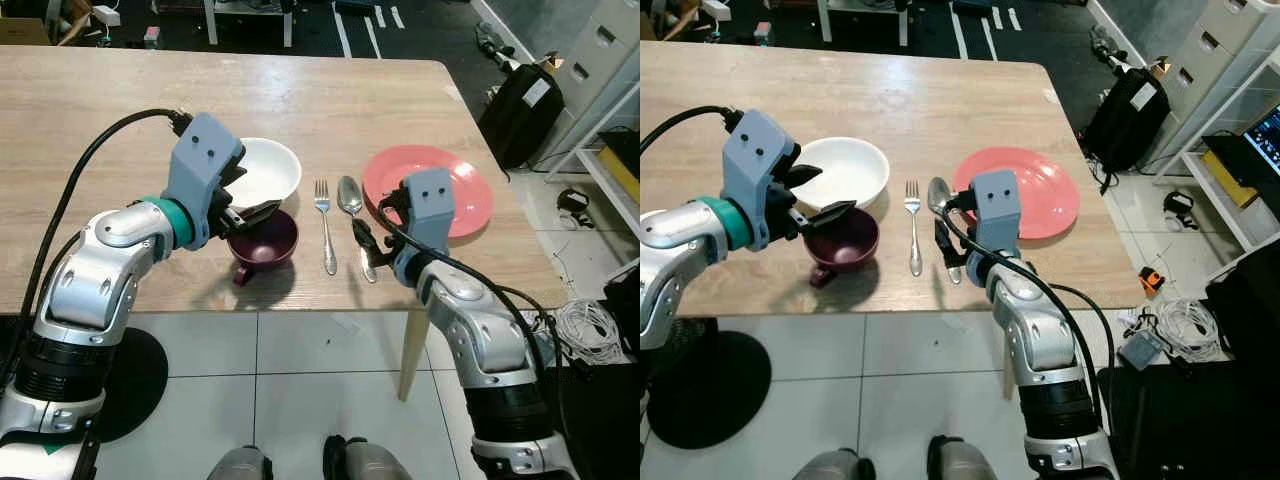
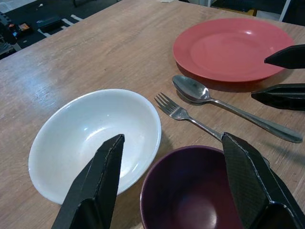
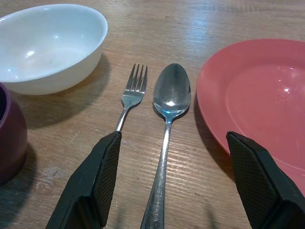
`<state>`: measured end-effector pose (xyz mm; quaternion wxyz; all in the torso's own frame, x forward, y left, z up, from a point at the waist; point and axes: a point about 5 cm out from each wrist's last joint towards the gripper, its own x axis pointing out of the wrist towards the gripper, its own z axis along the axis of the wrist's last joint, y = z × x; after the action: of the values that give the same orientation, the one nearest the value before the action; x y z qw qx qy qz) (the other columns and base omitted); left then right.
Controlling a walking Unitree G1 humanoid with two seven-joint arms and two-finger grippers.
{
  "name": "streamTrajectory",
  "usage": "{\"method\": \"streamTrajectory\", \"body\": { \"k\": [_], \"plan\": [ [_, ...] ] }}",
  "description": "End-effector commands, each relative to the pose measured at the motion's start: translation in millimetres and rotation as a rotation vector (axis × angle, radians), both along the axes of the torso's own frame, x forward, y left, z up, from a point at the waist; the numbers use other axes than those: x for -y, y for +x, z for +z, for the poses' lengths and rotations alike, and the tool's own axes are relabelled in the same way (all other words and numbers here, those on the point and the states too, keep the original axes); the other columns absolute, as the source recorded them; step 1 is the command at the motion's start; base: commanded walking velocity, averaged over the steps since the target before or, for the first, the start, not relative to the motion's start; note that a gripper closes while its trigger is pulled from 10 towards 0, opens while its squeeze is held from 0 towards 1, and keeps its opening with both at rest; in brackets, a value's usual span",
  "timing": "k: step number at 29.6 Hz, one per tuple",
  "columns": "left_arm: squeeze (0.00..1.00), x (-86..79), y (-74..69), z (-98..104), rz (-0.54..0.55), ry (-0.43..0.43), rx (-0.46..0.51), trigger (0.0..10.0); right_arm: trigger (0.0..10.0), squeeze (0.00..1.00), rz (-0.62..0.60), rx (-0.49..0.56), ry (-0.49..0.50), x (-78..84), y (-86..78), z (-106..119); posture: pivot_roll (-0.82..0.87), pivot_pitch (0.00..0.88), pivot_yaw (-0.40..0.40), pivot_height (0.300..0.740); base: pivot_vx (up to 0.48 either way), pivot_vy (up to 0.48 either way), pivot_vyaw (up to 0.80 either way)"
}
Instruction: Setting the table
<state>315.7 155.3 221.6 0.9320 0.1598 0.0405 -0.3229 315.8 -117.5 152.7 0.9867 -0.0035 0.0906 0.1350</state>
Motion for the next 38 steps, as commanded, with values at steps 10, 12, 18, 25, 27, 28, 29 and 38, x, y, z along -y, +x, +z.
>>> {"method": "streamTrajectory", "body": {
  "k": [10, 12, 18, 25, 27, 28, 29, 38],
  "plan": [
    [0.0, 35.0, 0.7, -18, -0.122, -0.023, -0.081, 10.0, 10.0, 0.0, 0.016, -0.142, 0.133, -40.2, 24.0, -22, 0.09, 0.034, -0.009, 0.74, 0.0, 0.0, 0.0],
    [0.0, 41.0, -1.4, -27, -0.135, -0.026, -0.109, 10.0, 10.0, 0.0, 0.022, -0.174, 0.153, -52.6, 28.5, -28, 0.09, 0.034, -0.01, 0.74, 0.0, 0.0, 0.0],
    [0.0, 41.0, -2.6, -31, -0.11, -0.03, -0.119, 10.0, 10.0, 0.0, 0.046, -0.148, 0.106, -59.3, 27.8, -26, 0.09, 0.034, -0.014, 0.74, 0.0, 0.0, 0.0],
    [0.0, 40.9, -3.7, -31, -0.093, -0.042, -0.116, 10.0, 10.0, 0.0, -0.042, -0.121, 0.104, -51.3, 31.5, -28, 0.1, 0.033, -0.015, 0.74, 0.0, 0.0, 0.0],
    [0.0, 40.9, -3.7, -31, -0.093, -0.042, -0.116, 10.0, 10.0, 0.0, -0.042, -0.121, 0.104, -51.3, 31.5, -28, 0.1, 0.033, -0.015, 0.74, 0.0, 0.0, 0.0],
    [0.0, 40.7, -4.0, -30, -0.092, -0.048, -0.111, 10.0, 10.0, 0.0, -0.078, -0.089, 0.095, -47.4, 35.8, -25, 0.09, 0.032, -0.014, 0.74, 0.0, 0.0, 0.0],
    [0.0, 40.7, -4.0, -30, -0.092, -0.048, -0.111, 10.0, 10.0, 0.0, -0.078, -0.089, 0.095, -47.4, 35.8, -25, 0.09, 0.032, -0.014, 0.74, 0.0, 0.0, 0.0],
    [0.0, 32.6, -4.4, -27, -0.073, -0.045, -0.095, 10.0, 10.0, 0.0, -0.175, -0.087, 0.018, -22.9, 43.8, -33, 0.1, 0.03, -0.017, 0.74, 0.0, 0.0, 0.0]
  ]
}}
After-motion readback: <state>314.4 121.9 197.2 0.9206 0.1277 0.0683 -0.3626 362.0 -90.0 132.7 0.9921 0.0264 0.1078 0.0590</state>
